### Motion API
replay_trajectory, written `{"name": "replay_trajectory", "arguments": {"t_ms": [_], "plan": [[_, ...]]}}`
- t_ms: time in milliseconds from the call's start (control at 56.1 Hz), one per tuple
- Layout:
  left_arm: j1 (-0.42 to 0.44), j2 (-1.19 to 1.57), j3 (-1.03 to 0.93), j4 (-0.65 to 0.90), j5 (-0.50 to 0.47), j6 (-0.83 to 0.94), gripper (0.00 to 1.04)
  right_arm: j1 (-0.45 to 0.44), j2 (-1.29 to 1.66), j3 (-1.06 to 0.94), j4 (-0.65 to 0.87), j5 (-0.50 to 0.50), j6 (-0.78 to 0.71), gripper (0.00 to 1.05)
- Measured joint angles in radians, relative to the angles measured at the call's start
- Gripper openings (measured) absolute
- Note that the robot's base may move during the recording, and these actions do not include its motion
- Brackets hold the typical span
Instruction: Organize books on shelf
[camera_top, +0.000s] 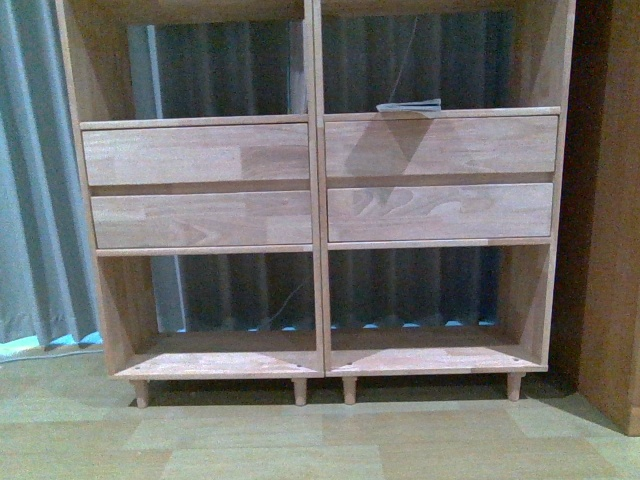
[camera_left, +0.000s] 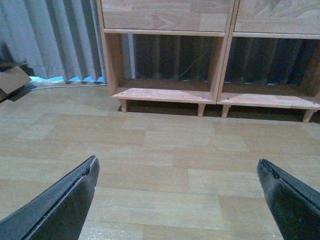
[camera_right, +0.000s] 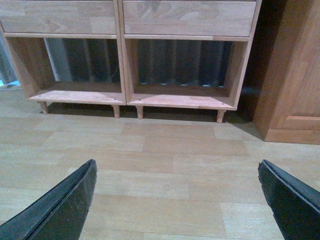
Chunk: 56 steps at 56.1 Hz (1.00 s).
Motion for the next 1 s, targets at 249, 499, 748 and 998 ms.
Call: {"name": "replay_trajectory", "arguments": {"t_ms": [249, 499, 748, 998], "plan": [[0.000, 0.000, 0.000, 0.000, 0.000, 0.000, 0.97, 0.000, 0.000, 0.000, 0.000, 0.000, 0.000, 0.98], [0.000, 0.000, 0.000, 0.000, 0.000, 0.000, 0.97, 0.000, 0.000, 0.000, 0.000, 0.000, 0.000, 0.98], [0.000, 0.000, 0.000, 0.000, 0.000, 0.000, 0.97, 0.000, 0.000, 0.000, 0.000, 0.000, 0.000, 0.98], [0.000, 0.000, 0.000, 0.000, 0.000, 0.000, 0.97, 0.000, 0.000, 0.000, 0.000, 0.000, 0.000, 0.98]]}}
